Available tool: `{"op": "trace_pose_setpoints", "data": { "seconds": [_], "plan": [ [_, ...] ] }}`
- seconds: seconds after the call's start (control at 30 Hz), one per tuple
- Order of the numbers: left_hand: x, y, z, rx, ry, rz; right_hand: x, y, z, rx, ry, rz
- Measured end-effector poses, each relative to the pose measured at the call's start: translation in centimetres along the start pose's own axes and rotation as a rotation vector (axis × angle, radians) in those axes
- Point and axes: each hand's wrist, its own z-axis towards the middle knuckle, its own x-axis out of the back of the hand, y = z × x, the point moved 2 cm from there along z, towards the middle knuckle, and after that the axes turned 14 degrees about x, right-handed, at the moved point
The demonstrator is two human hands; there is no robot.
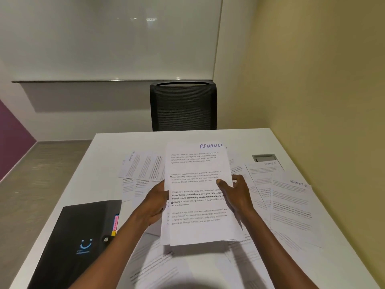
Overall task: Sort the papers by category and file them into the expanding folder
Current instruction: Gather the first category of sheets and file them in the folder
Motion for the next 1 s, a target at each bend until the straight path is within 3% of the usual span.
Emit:
{"op": "trace_pose_setpoints", "data": {
  "seconds": [0.13, 0.2, 0.37, 0.47, 0.67, 0.83, 1.0],
  "plan": [
    [-0.7, -0.9, 0.3, 0.075, 0.166, -0.151, -1.0, 1.1, -0.3, -0.038, 0.029, 0.181],
    [-1.4, -1.4, 0.6, 0.114, 0.234, -0.225, -1.4, 2.1, -0.6, 0.000, 0.033, 0.158],
    [-2.8, -1.1, 1.4, -0.188, 0.409, 0.188, -0.2, 2.3, -0.1, 0.153, 0.019, 0.075],
    [-3.2, -1.0, 2.2, -0.261, 0.461, 0.234, 1.0, 2.3, 0.8, 0.176, 0.033, 0.080],
    [-4.9, -3.6, 3.2, -0.199, 0.459, 0.133, 2.1, 5.4, 0.7, 0.160, -0.048, 0.097],
    [-5.5, -7.5, 4.1, -0.089, 0.565, 0.161, 1.3, 9.7, -0.5, 0.091, -0.172, 0.108],
    [-6.1, -7.9, 4.0, -0.107, 0.656, 0.086, 1.9, 10.3, -0.1, 0.151, -0.184, 0.124]
  ]
}}
